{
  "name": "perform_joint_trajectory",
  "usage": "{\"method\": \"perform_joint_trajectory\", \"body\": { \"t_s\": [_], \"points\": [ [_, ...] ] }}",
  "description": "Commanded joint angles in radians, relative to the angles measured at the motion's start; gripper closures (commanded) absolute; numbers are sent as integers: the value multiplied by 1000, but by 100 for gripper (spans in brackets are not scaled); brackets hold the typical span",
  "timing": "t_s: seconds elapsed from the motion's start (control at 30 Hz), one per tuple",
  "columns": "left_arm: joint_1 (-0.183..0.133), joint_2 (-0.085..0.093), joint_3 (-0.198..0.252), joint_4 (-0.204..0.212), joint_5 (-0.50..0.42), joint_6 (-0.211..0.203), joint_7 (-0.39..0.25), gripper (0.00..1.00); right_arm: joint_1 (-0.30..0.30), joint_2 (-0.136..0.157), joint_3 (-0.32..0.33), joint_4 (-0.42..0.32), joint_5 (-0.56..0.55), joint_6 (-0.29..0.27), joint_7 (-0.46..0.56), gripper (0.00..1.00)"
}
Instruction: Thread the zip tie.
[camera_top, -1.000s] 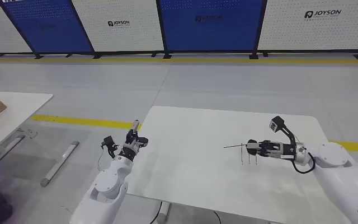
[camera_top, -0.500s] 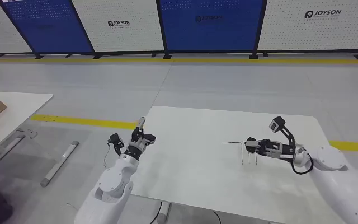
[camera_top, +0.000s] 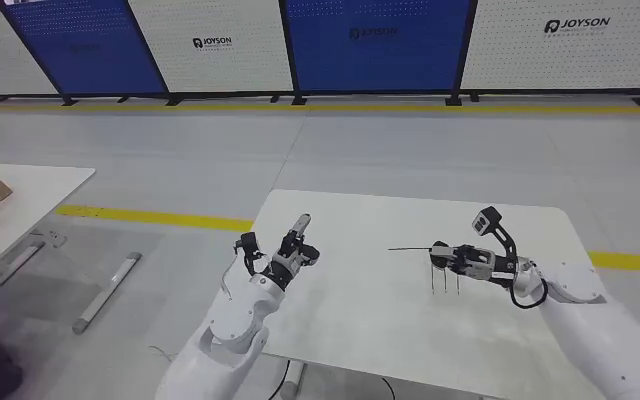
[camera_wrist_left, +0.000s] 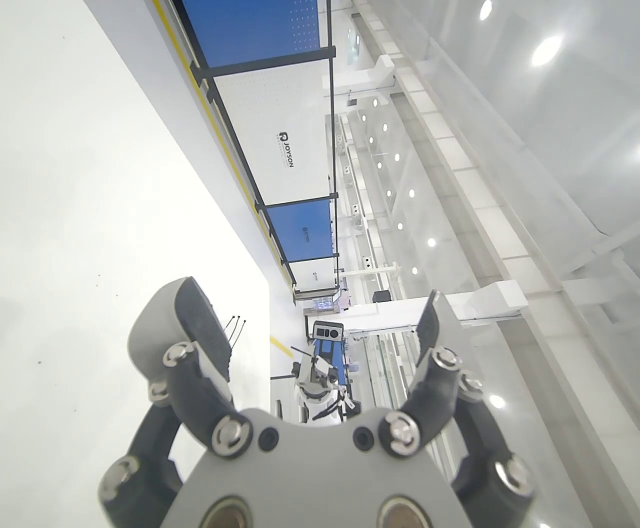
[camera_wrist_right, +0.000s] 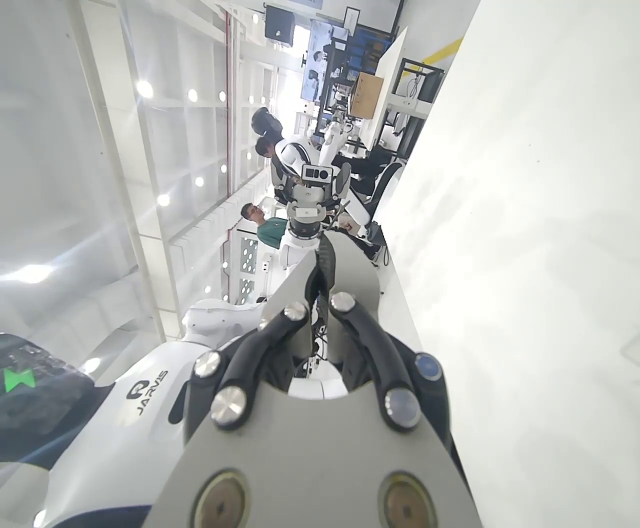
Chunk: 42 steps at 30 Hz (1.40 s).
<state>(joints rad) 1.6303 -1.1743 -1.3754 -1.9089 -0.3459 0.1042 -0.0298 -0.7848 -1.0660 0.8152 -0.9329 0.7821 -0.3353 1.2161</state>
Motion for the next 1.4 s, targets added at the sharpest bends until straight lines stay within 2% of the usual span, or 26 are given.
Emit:
{"method": "perform_joint_trajectory", "body": {
  "t_s": [0.0,0.07,0.17,0.33,0.43,0.53,0.57,0.93,1.1,1.13,1.2,1.37],
  "points": [
    [0,0,0,0,0,0,0,0,0,0,0,0,0,0,0,100],
    [0,0,0,0,0,0,0,0,0,0,0,0,0,0,0,100],
    [-10,-1,24,34,71,-14,7,0,-19,-4,-4,-40,-13,3,-45,100],
    [-34,-12,136,79,174,-45,27,0,-36,-34,-45,-90,-39,6,-132,100],
    [-52,-22,197,112,186,-62,27,0,-32,-59,-76,-88,-38,10,-162,100],
    [-66,-29,232,138,176,-79,25,0,-24,-77,-97,-66,-55,6,-200,100],
    [-71,-31,239,145,169,-102,30,0,-20,-83,-102,-59,-62,8,-211,100],
    [-74,-32,239,148,165,-102,34,0,-29,-84,-102,-70,-67,10,-229,100],
    [-103,-43,276,170,144,-110,31,0,-60,-94,-104,-118,-90,9,-274,100],
    [-115,-48,290,176,111,-105,29,0,-62,-98,-106,-121,-97,7,-286,100],
    [-136,-56,311,193,108,-128,66,0,-64,-104,-104,-121,-107,-5,-311,100],
    [-136,-56,311,193,108,-128,66,0,-64,-104,-104,-121,-107,-5,-311,100]
  ]
}}
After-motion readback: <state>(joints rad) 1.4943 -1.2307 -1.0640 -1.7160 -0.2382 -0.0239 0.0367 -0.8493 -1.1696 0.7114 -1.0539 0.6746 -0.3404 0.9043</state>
